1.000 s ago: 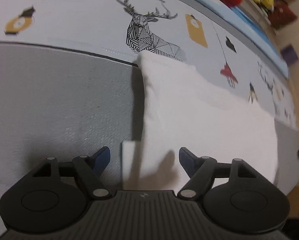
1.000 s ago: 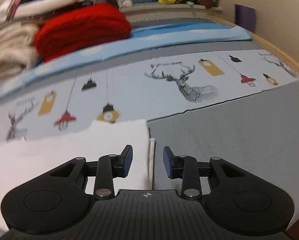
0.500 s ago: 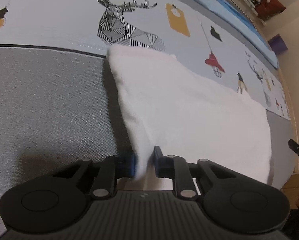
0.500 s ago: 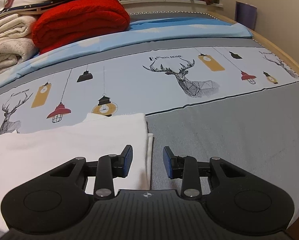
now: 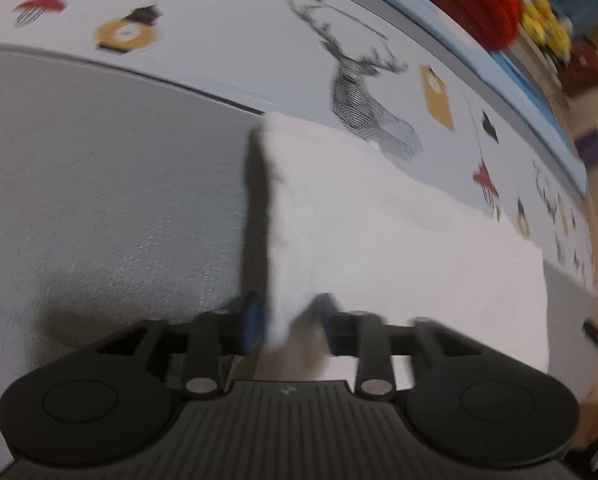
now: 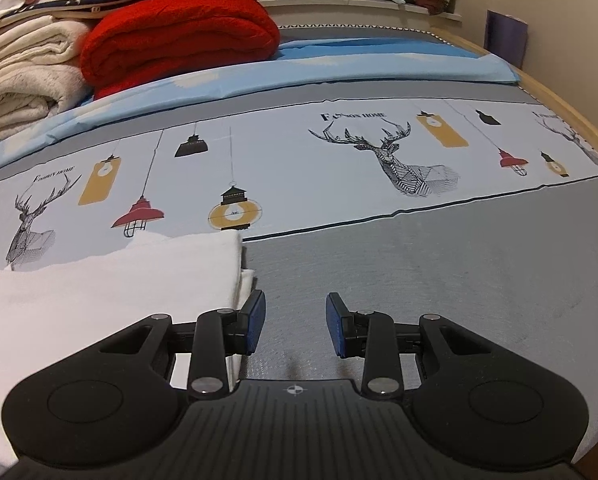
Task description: Fold small clothes
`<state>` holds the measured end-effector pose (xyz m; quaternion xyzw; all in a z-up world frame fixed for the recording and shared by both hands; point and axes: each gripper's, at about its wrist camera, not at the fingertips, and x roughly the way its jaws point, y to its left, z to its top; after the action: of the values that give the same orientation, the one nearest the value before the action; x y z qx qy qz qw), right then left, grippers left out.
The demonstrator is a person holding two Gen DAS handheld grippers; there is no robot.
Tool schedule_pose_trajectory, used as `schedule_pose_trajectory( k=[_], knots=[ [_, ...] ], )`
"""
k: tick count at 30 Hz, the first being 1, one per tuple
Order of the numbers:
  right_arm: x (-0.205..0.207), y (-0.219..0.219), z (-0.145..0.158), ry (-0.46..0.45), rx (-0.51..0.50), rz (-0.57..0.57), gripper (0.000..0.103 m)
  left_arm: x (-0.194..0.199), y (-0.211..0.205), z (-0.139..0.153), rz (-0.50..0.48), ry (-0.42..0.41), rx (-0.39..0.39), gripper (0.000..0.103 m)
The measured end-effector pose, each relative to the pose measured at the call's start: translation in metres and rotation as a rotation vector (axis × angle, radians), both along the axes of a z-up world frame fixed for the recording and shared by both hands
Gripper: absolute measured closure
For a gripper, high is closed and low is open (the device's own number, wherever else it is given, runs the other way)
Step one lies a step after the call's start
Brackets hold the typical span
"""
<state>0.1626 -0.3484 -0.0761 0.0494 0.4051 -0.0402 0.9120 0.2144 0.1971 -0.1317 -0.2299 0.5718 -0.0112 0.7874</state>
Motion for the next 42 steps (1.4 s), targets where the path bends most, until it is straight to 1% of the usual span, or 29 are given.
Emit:
schedule_pose_trajectory(
  k=[1,2,5,8,9,11,12,13,15,20,21,22,26,27,28,30,33,35,37,38,42],
  knots=[
    [0.0,0.0,0.0,0.001,0.0,0.001,0.068,0.001,0.001,-0.002,0.012,0.011,-0.012,0.036],
    [-0.001,0.0,0.0,0.002,-0.001,0.002,0.068,0.002,0.002,-0.005,0.014,0.025,-0.019,0.034],
    [-0.002,-0.002,0.001,0.005,-0.004,-0.002,0.068,0.004,-0.004,-0.017,-0.006,0.08,-0.013,0.034],
    [-0.004,-0.008,0.001,0.007,0.005,-0.013,0.068,0.007,-0.013,-0.02,-0.031,0.067,0.01,0.034],
    [-0.005,-0.01,0.001,0.006,0.007,-0.017,0.068,0.008,-0.016,-0.019,-0.038,0.062,0.013,0.037],
    [-0.006,-0.012,0.002,0.004,0.011,-0.02,0.068,0.01,-0.023,-0.019,-0.062,0.046,0.018,0.059],
    [-0.006,-0.014,0.002,0.003,0.012,-0.021,0.068,0.011,-0.027,-0.02,-0.081,0.042,0.0,0.075],
    [-0.007,-0.014,0.002,0.003,0.012,-0.021,0.068,0.011,-0.031,-0.021,-0.093,0.039,-0.003,0.079],
    [-0.007,-0.017,0.002,0.002,0.015,-0.024,0.068,0.011,-0.037,-0.02,-0.119,0.026,0.031,0.082],
    [-0.007,-0.019,0.004,-0.004,0.032,-0.031,0.068,0.006,-0.03,-0.01,-0.095,-0.001,0.014,0.085],
    [-0.007,-0.019,0.004,-0.006,0.035,-0.029,0.068,0.004,-0.03,-0.006,-0.099,-0.01,0.034,0.085],
    [-0.007,-0.018,0.005,-0.008,0.039,-0.027,0.068,0.002,-0.03,-0.003,-0.11,-0.011,0.069,0.085],
    [-0.007,-0.014,0.008,-0.021,0.068,-0.015,0.068,-0.006,-0.038,0.006,-0.171,0.018,0.324,0.085],
    [-0.007,-0.013,0.009,-0.027,0.078,-0.008,0.068,-0.008,-0.04,0.01,-0.178,0.018,0.36,0.085],
    [-0.007,-0.012,0.01,-0.032,0.083,0.0,0.068,-0.008,-0.042,0.014,-0.18,0.015,0.376,0.085],
    [-0.009,-0.012,0.014,-0.05,0.083,0.022,0.068,-0.009,-0.043,0.026,-0.164,-0.007,0.348,0.086],
    [-0.01,-0.014,0.019,-0.072,0.07,0.041,0.068,-0.004,-0.055,0.048,-0.138,-0.074,0.2,0.087],
    [-0.01,-0.018,0.02,-0.075,0.076,0.038,0.068,0.0,-0.073,0.064,-0.152,-0.125,0.11,0.087],
    [-0.01,-0.024,0.02,-0.071,0.09,0.029,0.068,0.006,-0.1,0.076,-0.175,-0.161,0.011,0.088],
    [-0.01,-0.026,0.02,-0.07,0.095,0.024,0.068,0.009,-0.116,0.079,-0.189,-0.17,-0.026,0.088],
    [-0.011,-0.031,0.019,-0.065,0.093,0.017,0.068,0.028,-0.19,0.081,-0.241,-0.197,-0.187,0.087]
  ],
)
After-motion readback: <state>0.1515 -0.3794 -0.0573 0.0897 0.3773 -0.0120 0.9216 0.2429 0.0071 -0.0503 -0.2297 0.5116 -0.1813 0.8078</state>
